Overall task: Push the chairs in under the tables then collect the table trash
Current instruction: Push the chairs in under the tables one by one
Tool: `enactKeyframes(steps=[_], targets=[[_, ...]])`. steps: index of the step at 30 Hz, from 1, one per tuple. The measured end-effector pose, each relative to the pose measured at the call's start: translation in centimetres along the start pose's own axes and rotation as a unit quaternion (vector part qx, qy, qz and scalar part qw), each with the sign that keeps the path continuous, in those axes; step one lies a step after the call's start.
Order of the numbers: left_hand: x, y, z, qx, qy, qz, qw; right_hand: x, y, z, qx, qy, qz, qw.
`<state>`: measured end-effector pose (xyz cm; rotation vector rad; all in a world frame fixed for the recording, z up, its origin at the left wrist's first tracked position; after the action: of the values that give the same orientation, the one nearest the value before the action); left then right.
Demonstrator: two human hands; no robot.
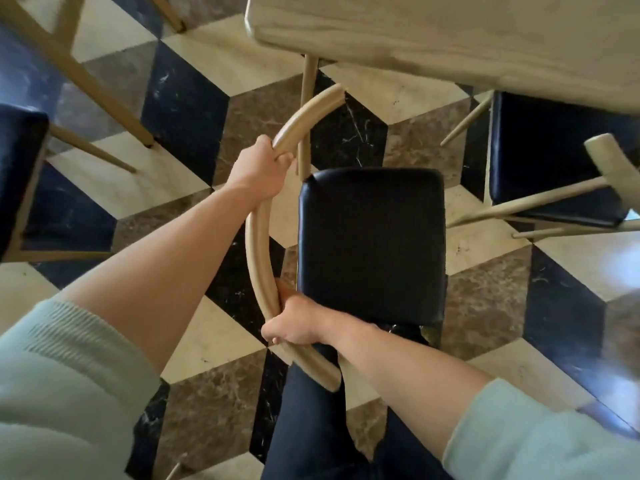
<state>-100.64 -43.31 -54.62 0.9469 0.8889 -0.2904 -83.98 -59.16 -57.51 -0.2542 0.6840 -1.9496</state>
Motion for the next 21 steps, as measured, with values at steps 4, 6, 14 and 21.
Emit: enactKeyframes(steps=[4,6,14,21], targets=[[-1.6,-1.4,-0.9,-0.076,0.035,0.024,0.996,-4.1,1.1,0.1,0.013,0.005,0.091,0.996],[-1.7,-1.2,-1.0,-0.122,0.041,0.028,0.991,-7.4,2.0,0.8,-0.001,0.026,0.085,0.996],[0.5,4.0,-1.0,-0.236,-0.022,0.091,0.967,-25.9,2.6,4.2,-0.108,0.211,0.271,0.933],[4.5,9.6,0.5,-0.282,-0.091,0.114,0.948,-35.1,5.9,7.2,-0.170,0.354,0.333,0.857]])
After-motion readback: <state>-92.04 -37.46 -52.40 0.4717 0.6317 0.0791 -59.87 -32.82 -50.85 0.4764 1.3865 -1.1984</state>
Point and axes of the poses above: each hand's wrist, its own z-axis away from the middle knuckle, its own x-axis out of the palm, y = z × x, the point moved 2 cm from there along -z, towards the middle knuckle, and after that the axes turned 15 degrees about y, right-handed, at the moved point
